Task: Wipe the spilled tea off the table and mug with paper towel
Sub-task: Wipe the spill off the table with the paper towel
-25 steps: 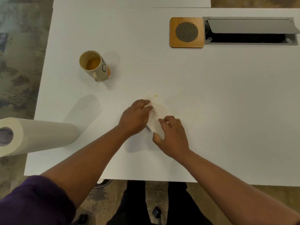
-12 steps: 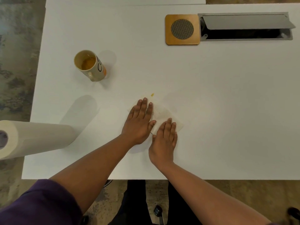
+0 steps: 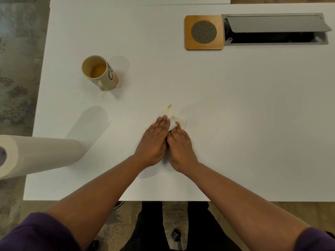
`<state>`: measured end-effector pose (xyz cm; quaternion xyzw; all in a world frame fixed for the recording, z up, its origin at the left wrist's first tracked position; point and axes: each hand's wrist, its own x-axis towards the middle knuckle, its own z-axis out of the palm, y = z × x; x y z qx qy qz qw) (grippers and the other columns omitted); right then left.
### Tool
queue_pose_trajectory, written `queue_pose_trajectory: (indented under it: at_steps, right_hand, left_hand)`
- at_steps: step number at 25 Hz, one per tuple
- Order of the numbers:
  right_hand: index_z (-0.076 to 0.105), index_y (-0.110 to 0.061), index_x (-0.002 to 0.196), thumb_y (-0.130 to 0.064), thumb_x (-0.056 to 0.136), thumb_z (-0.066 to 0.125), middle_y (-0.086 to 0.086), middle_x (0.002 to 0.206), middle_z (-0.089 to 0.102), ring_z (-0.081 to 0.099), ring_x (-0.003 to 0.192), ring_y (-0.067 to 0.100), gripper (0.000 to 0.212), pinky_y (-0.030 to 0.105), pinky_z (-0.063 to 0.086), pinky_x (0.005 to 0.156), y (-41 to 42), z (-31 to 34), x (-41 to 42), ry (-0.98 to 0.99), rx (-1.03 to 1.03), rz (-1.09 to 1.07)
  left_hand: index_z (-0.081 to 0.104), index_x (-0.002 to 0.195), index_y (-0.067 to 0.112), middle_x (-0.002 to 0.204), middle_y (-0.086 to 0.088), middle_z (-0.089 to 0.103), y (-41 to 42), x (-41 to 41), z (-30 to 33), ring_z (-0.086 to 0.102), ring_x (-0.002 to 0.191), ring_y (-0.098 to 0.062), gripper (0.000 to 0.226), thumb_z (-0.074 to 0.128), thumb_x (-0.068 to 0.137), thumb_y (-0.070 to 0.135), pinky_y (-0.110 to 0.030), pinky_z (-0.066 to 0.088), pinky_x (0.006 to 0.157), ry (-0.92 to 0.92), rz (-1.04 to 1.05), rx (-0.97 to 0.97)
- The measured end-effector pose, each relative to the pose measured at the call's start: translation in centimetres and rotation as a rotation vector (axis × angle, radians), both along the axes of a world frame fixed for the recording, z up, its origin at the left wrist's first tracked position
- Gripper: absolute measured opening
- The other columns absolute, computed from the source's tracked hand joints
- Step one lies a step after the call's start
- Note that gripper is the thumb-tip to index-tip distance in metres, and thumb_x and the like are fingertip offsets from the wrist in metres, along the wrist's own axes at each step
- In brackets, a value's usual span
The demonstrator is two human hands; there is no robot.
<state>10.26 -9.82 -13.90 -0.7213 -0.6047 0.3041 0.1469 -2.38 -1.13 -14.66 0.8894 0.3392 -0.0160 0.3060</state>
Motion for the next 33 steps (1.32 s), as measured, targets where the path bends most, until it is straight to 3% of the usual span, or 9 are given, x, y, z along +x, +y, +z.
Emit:
queue_pose_trajectory:
  at_steps: [5, 7, 11, 16, 19, 23, 25, 28, 33]
  right_hand:
    - [0.05, -0.005, 0.143, -0.005, 0.094, 0.05, 0.01, 0.156, 0.042, 0.031, 0.149, 0.028, 0.048, 0.045, 0.029, 0.117, 0.3, 0.4, 1.1, 0.091, 0.065, 0.024]
    - [0.06, -0.003, 0.127, -0.003, 0.089, 0.05, 0.01, 0.14, 0.056, 0.052, 0.127, 0.03, 0.039, 0.047, 0.043, 0.105, 0.4, 1.0, 1.1, 0.182, 0.088, -0.044]
    - [0.058, -0.019, 0.112, -0.022, 0.082, 0.054, -0.004, 0.108, 0.069, 0.061, 0.099, 0.018, 0.03, 0.043, 0.053, 0.087, 0.7, 2.5, 0.0, 0.347, 0.025, -0.375]
    - [0.061, -0.019, 0.115, -0.045, 0.085, 0.068, -0.002, 0.109, 0.07, 0.066, 0.098, 0.017, 0.04, 0.041, 0.057, 0.082, 1.2, 2.9, -1.0, 0.453, -0.102, -0.627]
    - [0.069, -0.014, 0.092, -0.04, 0.088, 0.063, 0.004, 0.087, 0.072, 0.068, 0.081, 0.022, 0.027, 0.047, 0.057, 0.072, 1.1, 3.1, -1.7, 0.488, -0.098, -0.622]
    - [0.063, -0.015, 0.089, -0.027, 0.084, 0.064, 0.004, 0.083, 0.068, 0.065, 0.076, 0.023, 0.013, 0.045, 0.057, 0.068, 1.0, 3.1, -1.0, 0.485, -0.158, -0.671]
    - [0.058, -0.015, 0.09, -0.021, 0.082, 0.065, 0.002, 0.082, 0.065, 0.063, 0.074, 0.023, 0.012, 0.04, 0.054, 0.065, 0.7, 3.2, -0.2, 0.476, -0.204, -0.678]
    - [0.059, -0.016, 0.089, -0.016, 0.078, 0.067, -0.003, 0.08, 0.065, 0.061, 0.071, 0.02, 0.013, 0.035, 0.051, 0.063, 1.1, 3.7, 1.7, 0.35, -0.152, -0.643]
    - [0.068, -0.014, 0.116, -0.007, 0.08, 0.062, 0.015, 0.1, 0.065, 0.06, 0.093, 0.036, 0.038, 0.037, 0.048, 0.073, 3.6, 4.4, 7.0, -0.116, 0.077, -0.522]
  left_hand:
    - [0.027, 0.158, 0.016, 0.163, -0.004, 0.032, -1.1, 1.1, 0.9, 0.025, 0.149, -0.009, 0.069, 0.051, 0.094, 0.001, -0.015, 0.018, 0.12, -0.187, 0.249, -0.244]
    - [0.029, 0.158, 0.022, 0.161, 0.001, 0.036, -1.6, 1.5, 1.3, 0.033, 0.144, -0.006, 0.07, 0.05, 0.095, 0.0, -0.007, 0.022, 0.114, -0.237, 0.348, -0.362]
    - [0.042, 0.153, 0.027, 0.151, 0.009, 0.052, -2.4, 2.5, 2.4, 0.052, 0.133, -0.002, 0.065, 0.04, 0.095, -0.002, -0.02, 0.042, 0.11, -0.497, 0.733, -0.834]
    - [0.056, 0.138, 0.02, 0.126, 0.002, 0.072, -2.2, 3.2, 3.4, 0.066, 0.12, -0.017, 0.042, 0.042, 0.099, 0.011, -0.028, 0.055, 0.094, -0.83, 1.115, -1.115]
    - [0.053, 0.136, 0.024, 0.11, 0.0, 0.078, -2.8, 3.2, 3.9, 0.073, 0.105, -0.017, 0.038, 0.05, 0.099, 0.018, -0.023, 0.057, 0.081, -0.895, 1.173, -1.207]
    - [0.041, 0.139, 0.036, 0.097, 0.005, 0.079, -3.2, 2.7, 3.9, 0.075, 0.094, -0.012, 0.045, 0.048, 0.095, 0.029, -0.024, 0.059, 0.075, -0.835, 1.108, -1.254]
    - [0.036, 0.142, 0.038, 0.1, 0.006, 0.079, -3.3, 2.2, 4.0, 0.074, 0.099, -0.011, 0.046, 0.044, 0.097, 0.035, -0.023, 0.058, 0.08, -0.713, 0.996, -1.163]
    - [0.05, 0.135, 0.027, 0.104, -0.002, 0.074, -2.6, 1.1, 3.5, 0.072, 0.101, -0.014, 0.035, 0.043, 0.101, 0.029, -0.027, 0.055, 0.091, -0.559, 0.86, -0.739]
    - [0.062, 0.12, 0.01, 0.106, -0.005, 0.069, 2.2, -1.8, 1.7, 0.064, 0.097, -0.02, 0.034, 0.047, 0.091, 0.002, -0.028, 0.048, 0.087, -0.366, 0.823, -0.111]
